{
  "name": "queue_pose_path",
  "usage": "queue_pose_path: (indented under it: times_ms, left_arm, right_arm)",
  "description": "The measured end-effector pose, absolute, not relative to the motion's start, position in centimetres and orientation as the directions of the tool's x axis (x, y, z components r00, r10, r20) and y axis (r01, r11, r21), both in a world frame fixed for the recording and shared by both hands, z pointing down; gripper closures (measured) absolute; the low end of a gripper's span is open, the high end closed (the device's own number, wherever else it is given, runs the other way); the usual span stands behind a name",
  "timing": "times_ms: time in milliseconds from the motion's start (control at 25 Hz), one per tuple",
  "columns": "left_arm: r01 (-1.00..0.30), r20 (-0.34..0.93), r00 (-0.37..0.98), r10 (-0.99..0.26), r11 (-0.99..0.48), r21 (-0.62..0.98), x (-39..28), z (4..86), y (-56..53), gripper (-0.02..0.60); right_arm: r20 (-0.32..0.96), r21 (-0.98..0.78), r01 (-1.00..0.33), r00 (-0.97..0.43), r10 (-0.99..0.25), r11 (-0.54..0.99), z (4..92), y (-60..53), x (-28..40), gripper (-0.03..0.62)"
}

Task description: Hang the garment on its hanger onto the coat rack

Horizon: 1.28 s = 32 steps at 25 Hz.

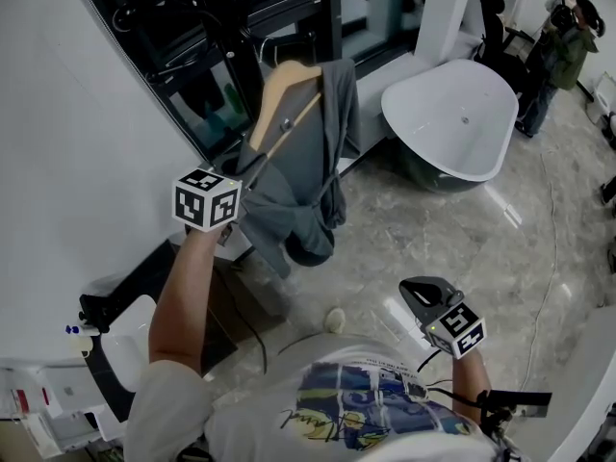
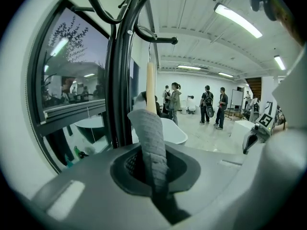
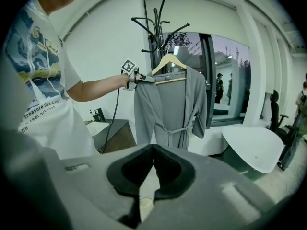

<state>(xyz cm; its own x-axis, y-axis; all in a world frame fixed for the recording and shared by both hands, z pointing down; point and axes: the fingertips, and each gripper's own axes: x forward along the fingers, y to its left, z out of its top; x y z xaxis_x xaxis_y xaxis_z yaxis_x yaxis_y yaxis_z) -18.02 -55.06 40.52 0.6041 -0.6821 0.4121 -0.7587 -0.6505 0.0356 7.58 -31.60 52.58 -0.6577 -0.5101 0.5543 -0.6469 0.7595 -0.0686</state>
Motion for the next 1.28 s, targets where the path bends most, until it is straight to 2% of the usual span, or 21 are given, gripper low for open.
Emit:
queue_pose_path:
  times_ms: [160,400,560,720,880,1280]
  left_arm:
    - [-0.781,0.407,0.56,-0.721,-0.624,-0.03,-18.4,40.3,-55.1,0.535]
    - [-0.824,0.409,0.446,-0.797,-0.544,-0.161,-19.5,39.9,-54.1,0.4]
    - [-0.85,0.36,0.351,-0.865,-0.455,-0.266,-20.4,38.6,-52.1,0.373]
    - [-0.868,0.269,0.266,-0.926,-0.352,-0.351,-20.6,36.2,-48.4,0.393]
    - [-0.878,0.215,0.261,-0.941,-0.324,-0.353,-18.9,34.7,-43.7,0.422]
    - [-0.845,0.244,0.492,-0.836,-0.526,-0.098,-7.3,39.8,-29.3,0.525]
  right_arm:
    - [0.559,-0.068,-0.648,-0.654,-0.509,0.758,52.5,-30.9,8.0,0.591]
    - [0.556,-0.066,-0.644,-0.658,-0.508,0.762,52.5,-29.2,9.4,0.591]
    - [0.543,-0.066,-0.643,-0.665,-0.513,0.763,52.5,-27.6,10.3,0.591]
    - [0.537,-0.06,-0.639,-0.668,-0.515,0.767,52.7,-25.3,11.7,0.591]
    - [0.534,-0.061,-0.639,-0.67,-0.516,0.767,53.0,-22.8,13.2,0.591]
    - [0.499,-0.04,-0.623,-0.69,-0.525,0.781,52.1,-16.4,15.7,0.591]
